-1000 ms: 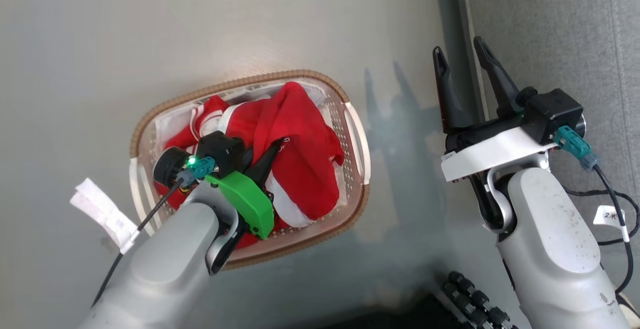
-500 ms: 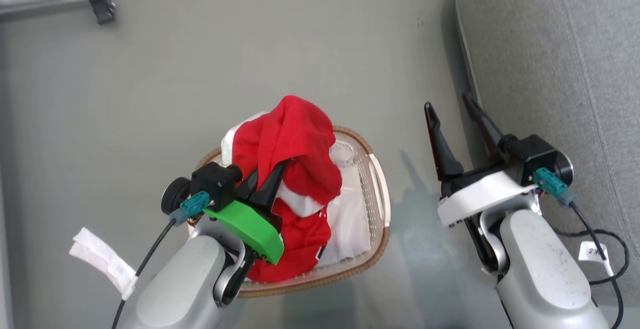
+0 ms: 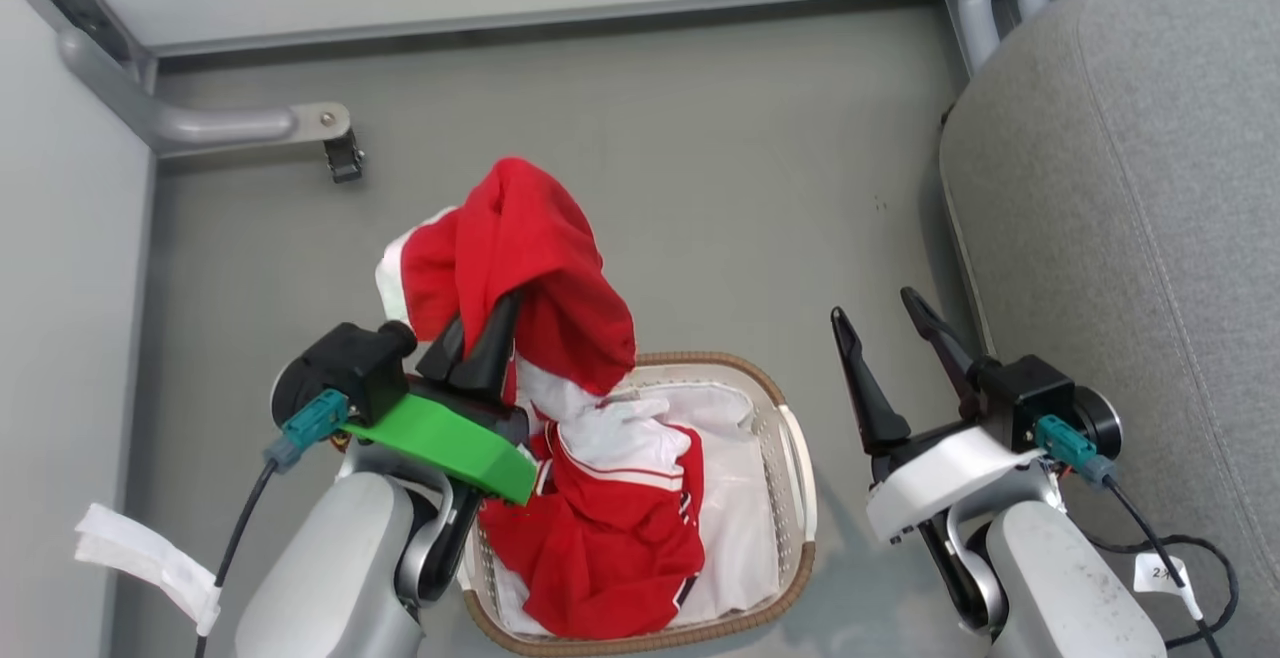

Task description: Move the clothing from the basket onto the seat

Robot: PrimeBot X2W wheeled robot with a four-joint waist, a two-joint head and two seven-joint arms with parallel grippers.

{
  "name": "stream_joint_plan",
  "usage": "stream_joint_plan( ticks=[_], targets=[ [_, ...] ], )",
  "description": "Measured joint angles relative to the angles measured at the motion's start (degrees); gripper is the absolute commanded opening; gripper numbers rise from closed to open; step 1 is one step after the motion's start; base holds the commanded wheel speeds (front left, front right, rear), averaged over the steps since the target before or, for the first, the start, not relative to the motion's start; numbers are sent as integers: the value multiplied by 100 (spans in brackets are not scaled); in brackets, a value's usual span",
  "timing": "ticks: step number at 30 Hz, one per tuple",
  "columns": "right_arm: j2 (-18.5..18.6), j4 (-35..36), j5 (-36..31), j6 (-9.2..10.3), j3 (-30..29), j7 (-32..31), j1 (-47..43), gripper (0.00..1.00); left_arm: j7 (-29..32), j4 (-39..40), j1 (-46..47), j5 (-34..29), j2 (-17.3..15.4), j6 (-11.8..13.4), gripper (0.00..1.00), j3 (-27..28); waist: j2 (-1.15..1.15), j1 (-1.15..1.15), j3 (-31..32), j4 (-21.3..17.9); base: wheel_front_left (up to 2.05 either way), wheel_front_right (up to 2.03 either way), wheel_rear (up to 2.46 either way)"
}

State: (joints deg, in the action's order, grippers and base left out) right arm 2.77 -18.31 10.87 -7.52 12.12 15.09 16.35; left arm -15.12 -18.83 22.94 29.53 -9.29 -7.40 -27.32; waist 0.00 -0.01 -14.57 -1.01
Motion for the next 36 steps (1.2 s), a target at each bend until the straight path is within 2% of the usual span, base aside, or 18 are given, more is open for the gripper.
stream_joint_plan(
  ticks=[4, 12, 20, 26, 31, 36],
  targets=[
    [-1, -34, 30, 0, 55, 0, -112, 100, 0, 343, 126, -92, -16, 0, 0, 103, 0, 0, 202, 103, 0, 0, 0],
    [0, -99, 70, 0, 114, 0, -162, 100, 0, 1198, 1179, 22, -65, 0, 0, 314, 0, 0, 257, 218, 0, 0, 0],
    [0, -48, 160, 0, 255, 0, -140, 100, 0, 1395, 1564, 81, -120, 0, 0, 274, 0, 0, 234, 169, 0, 0, 0],
    [3, 477, 244, 0, 776, -1, 332, 100, 0, 1292, 1563, 158, -140, 0, 0, 166, 0, 0, 165, 153, 0, 0, 0],
    [-4, 1044, 236, 0, 1672, 0, 1099, 100, 0, 1255, 1564, 148, -112, 0, 0, 3, 0, 0, 85, 178, 0, 0, 0],
    [-3, 1140, 164, 0, 2185, 0, 1738, 100, 0, 1251, 1564, 176, -70, 0, 0, -98, 0, 0, 48, 251, 0, 0, 0]
  ],
)
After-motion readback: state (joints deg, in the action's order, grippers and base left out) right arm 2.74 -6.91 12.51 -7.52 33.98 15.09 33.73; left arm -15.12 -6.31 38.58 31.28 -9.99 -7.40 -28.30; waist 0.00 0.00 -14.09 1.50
